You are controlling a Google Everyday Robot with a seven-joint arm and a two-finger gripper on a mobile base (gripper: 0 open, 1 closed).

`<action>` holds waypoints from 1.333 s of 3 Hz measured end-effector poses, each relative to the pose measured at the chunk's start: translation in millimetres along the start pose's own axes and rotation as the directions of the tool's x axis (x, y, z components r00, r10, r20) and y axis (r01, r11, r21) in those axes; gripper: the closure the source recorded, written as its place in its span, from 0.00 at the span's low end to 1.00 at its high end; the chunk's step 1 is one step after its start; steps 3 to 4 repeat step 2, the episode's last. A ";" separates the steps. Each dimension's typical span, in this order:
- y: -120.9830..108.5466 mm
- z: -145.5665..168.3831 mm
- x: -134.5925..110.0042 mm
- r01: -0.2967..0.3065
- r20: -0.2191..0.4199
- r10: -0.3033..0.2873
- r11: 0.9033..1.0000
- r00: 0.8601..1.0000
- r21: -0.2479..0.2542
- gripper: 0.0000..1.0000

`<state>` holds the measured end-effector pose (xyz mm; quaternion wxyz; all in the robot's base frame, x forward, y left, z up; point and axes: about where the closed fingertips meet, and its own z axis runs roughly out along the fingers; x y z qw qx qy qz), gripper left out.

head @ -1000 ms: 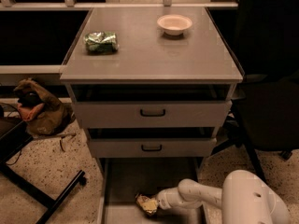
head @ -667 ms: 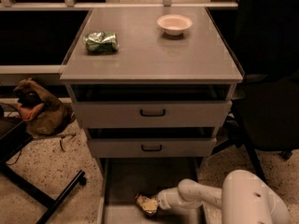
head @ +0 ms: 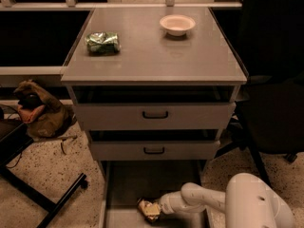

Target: Place orange can into bottom drawer

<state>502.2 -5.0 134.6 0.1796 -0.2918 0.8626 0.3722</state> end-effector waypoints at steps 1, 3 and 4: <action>0.1 0.1 0.0 0.000 0.000 0.000 1.000 1.000 0.000 0.00; 0.1 0.1 0.0 0.000 0.000 0.000 1.000 1.000 0.000 0.00; 0.1 0.1 0.0 0.000 0.000 0.000 1.000 1.000 0.000 0.00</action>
Offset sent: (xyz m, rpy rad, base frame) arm 0.0000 0.0000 0.0000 0.0000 0.0000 0.0000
